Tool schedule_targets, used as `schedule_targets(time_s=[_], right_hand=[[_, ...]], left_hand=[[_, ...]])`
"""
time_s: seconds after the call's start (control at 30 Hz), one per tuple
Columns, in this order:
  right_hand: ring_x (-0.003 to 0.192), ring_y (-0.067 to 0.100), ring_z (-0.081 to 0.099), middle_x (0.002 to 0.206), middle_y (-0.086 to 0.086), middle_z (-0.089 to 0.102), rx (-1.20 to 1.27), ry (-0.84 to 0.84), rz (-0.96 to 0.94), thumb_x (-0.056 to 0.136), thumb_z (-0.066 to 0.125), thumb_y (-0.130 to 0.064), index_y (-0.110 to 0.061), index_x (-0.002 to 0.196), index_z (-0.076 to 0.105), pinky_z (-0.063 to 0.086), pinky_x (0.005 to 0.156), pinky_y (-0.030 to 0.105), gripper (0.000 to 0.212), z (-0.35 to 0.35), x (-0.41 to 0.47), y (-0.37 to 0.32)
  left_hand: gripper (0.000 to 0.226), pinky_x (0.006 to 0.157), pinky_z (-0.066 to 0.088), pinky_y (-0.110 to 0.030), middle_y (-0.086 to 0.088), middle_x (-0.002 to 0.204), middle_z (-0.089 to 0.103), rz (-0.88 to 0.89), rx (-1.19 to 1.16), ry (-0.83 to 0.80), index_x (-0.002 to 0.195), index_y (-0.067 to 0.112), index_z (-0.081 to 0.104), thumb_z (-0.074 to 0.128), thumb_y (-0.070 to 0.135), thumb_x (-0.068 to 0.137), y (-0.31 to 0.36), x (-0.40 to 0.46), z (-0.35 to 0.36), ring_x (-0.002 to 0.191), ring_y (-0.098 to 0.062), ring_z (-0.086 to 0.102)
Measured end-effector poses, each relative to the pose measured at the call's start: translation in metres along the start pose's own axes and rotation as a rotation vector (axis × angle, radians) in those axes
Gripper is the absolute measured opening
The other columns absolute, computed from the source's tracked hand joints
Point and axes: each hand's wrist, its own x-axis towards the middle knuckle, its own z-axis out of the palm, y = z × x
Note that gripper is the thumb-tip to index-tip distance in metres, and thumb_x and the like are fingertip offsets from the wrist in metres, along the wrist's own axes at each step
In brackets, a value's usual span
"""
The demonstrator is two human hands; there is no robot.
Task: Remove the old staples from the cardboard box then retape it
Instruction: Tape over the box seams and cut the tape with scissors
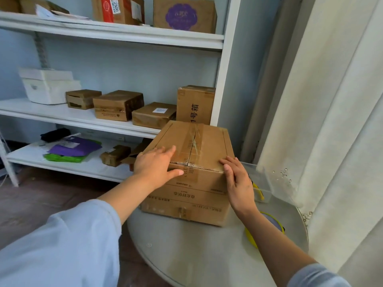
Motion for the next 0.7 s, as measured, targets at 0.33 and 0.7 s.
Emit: schedule_targets(time_s=[0.33, 0.7], right_hand=[[0.145, 0.011, 0.019, 0.157, -0.01, 0.021, 0.007, -0.108, 0.007, 0.077, 0.067, -0.056, -0.035, 0.145, 0.032, 0.025, 0.115, 0.037, 0.08, -0.007, -0.009, 0.004], [0.117, 0.024, 0.055, 0.129, 0.009, 0.058, 0.238, -0.212, 0.605, 0.087, 0.069, -0.027, -0.007, 0.134, 0.047, 0.046, 0.1, 0.037, 0.055, 0.02, -0.042, 0.025]], left_hand=[[0.083, 0.116, 0.01, -0.051, -0.006, 0.159, -0.007, -0.083, -0.339, 0.001, 0.152, 0.03, 0.01, 0.051, 0.059, 0.086, -0.015, -0.002, 0.02, 0.146, -0.024, -0.012], [0.122, 0.104, 0.035, -0.048, -0.017, 0.151, 0.017, -0.608, -0.989, 0.076, 0.147, 0.023, -0.021, 0.075, 0.041, 0.075, 0.001, -0.027, 0.048, 0.132, -0.037, 0.036]])
